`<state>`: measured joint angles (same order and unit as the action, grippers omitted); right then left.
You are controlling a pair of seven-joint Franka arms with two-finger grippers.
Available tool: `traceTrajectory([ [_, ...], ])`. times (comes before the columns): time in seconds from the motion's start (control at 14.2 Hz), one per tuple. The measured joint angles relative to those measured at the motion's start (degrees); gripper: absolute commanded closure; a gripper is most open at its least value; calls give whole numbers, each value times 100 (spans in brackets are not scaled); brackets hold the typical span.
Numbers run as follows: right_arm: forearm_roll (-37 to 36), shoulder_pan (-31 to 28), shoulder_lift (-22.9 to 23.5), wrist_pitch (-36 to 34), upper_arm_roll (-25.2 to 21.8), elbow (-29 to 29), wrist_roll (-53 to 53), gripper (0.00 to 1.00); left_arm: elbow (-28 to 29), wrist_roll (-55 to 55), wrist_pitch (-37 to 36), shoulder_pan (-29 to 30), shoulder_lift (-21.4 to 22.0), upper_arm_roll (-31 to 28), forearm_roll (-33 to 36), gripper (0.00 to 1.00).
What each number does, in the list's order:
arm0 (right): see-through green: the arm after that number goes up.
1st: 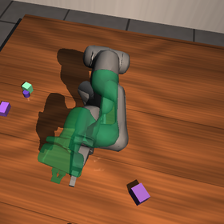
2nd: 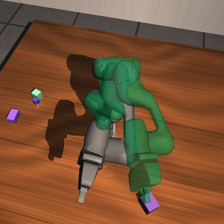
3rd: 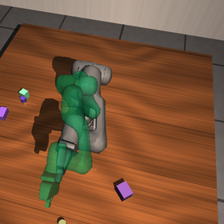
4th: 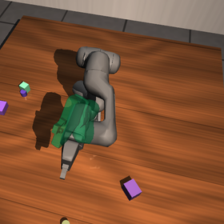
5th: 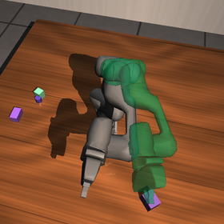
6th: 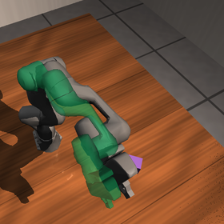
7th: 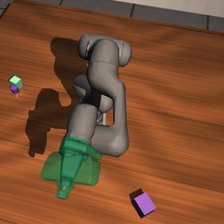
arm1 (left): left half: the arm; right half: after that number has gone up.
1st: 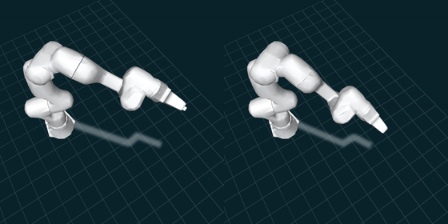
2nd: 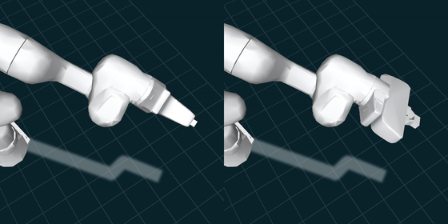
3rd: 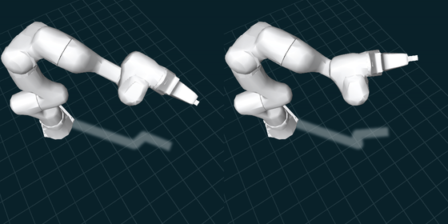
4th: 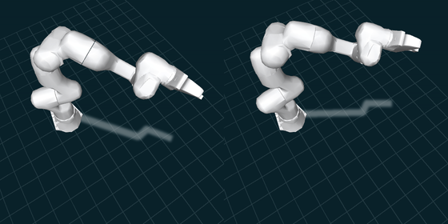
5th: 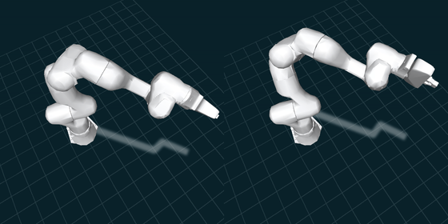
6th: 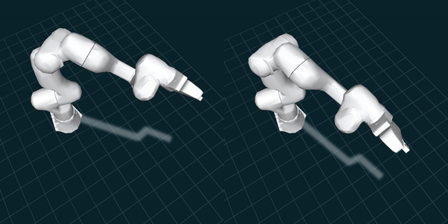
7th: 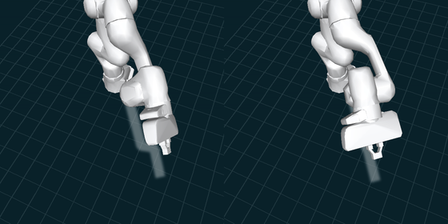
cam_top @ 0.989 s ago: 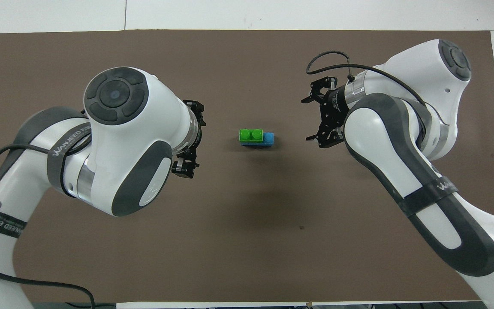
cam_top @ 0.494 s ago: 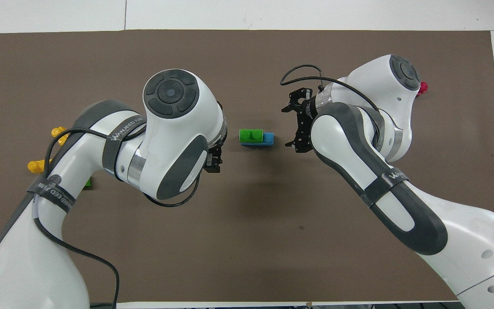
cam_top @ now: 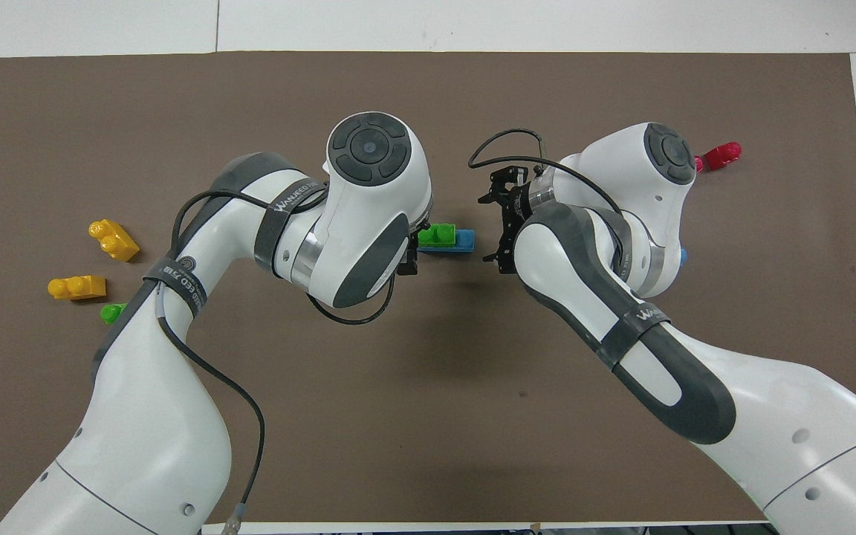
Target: Remove green block with left arm and hold with right
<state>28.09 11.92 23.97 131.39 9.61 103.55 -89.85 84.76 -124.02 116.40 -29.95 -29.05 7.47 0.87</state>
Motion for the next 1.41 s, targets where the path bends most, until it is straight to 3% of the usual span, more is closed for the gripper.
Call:
traceTrajectory([
  [0.99, 69, 307, 282, 854, -1, 256, -4, 3, 502, -835, 702, -304, -76, -3, 143, 0],
  [1.27, 70, 306, 283, 950, -5, 313, -4, 27, 512, -902, 762, -316, -73, -4, 164, 0],
  [1.34, 70, 306, 283, 950, -5, 313, -4, 38, 512, -914, 768, -321, -73, -5, 168, 0],
  [1.41, 70, 306, 283, 951, -5, 313, -4, 57, 512, -928, 771, -325, -73, -5, 171, 0],
])
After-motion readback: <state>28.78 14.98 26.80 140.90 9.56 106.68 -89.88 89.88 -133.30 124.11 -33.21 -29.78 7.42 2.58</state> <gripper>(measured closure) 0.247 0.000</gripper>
